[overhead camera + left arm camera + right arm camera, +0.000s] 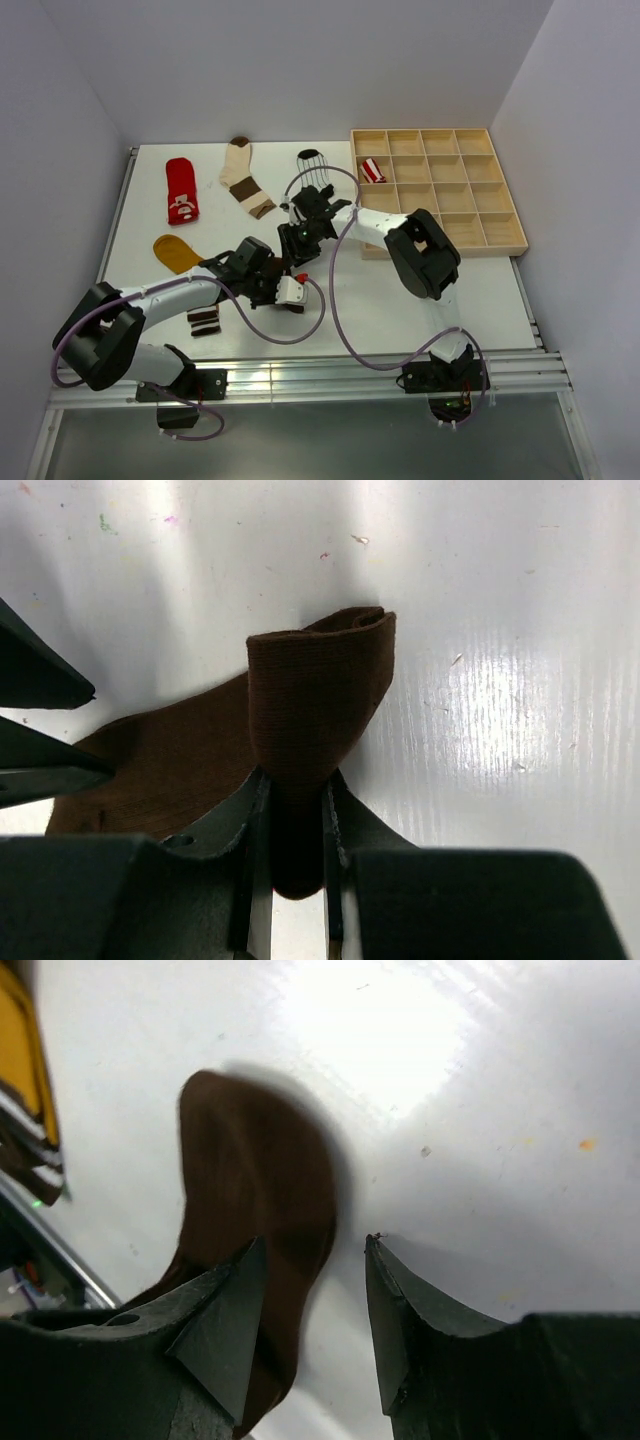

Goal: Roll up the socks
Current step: Roll the sock at the center of the board.

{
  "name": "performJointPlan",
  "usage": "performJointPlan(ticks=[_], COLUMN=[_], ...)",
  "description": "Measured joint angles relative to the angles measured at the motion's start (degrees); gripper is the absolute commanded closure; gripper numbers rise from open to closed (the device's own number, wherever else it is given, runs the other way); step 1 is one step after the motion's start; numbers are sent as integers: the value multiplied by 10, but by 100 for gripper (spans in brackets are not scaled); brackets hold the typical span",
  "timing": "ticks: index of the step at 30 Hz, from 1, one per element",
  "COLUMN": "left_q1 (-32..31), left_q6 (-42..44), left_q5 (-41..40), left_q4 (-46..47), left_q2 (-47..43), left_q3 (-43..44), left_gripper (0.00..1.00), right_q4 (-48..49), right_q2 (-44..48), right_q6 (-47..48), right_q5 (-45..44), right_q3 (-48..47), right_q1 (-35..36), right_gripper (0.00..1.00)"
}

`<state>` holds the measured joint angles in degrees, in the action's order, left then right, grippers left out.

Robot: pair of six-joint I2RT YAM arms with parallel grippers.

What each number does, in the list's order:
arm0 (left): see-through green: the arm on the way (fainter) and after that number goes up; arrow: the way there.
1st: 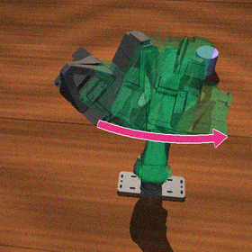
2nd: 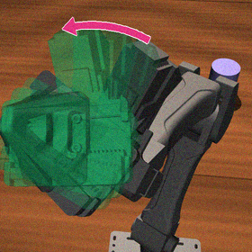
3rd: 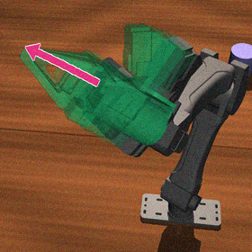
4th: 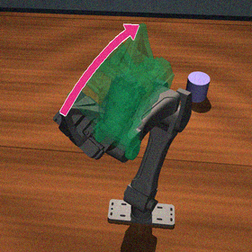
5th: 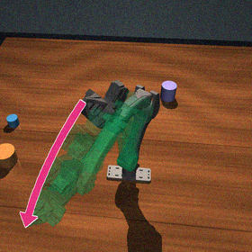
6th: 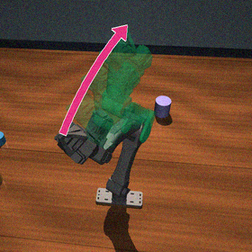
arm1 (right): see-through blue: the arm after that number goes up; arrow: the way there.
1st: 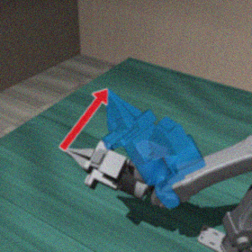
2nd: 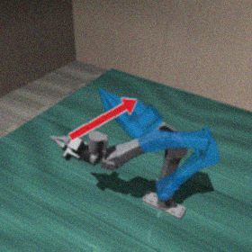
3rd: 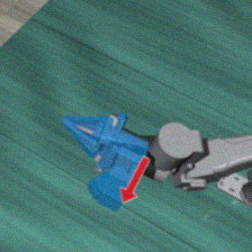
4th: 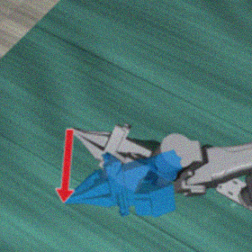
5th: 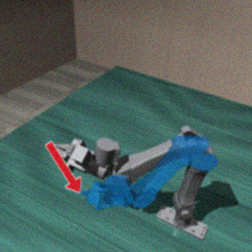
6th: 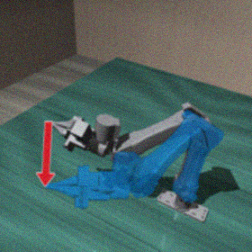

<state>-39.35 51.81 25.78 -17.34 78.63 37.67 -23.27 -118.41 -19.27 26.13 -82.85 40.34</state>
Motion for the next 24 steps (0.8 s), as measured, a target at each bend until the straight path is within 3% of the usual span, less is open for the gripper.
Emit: performJointPlan(ticks=[10,16,22,24], left_q1=[-6,-10,-12,-12], left_q6=[0,-1,-1,-1], left_q5=[-1,-1,-1,-2], left_q4=[-9,-9,-9,-10], left_q2=[0,0,1,2], left_q3=[0,0,0,0], left_gripper=[100,100,100,100], right_q4=[-28,-54,-66,-68], right_q2=[-28,-47,-61,-68], right_q6=[3,14,18,18], right_q5=[2,-4,-16,-19], right_q3=[-30,-63,-83,-91], right_q1=[3,22,45,49], right_gripper=[46,50,65,80])
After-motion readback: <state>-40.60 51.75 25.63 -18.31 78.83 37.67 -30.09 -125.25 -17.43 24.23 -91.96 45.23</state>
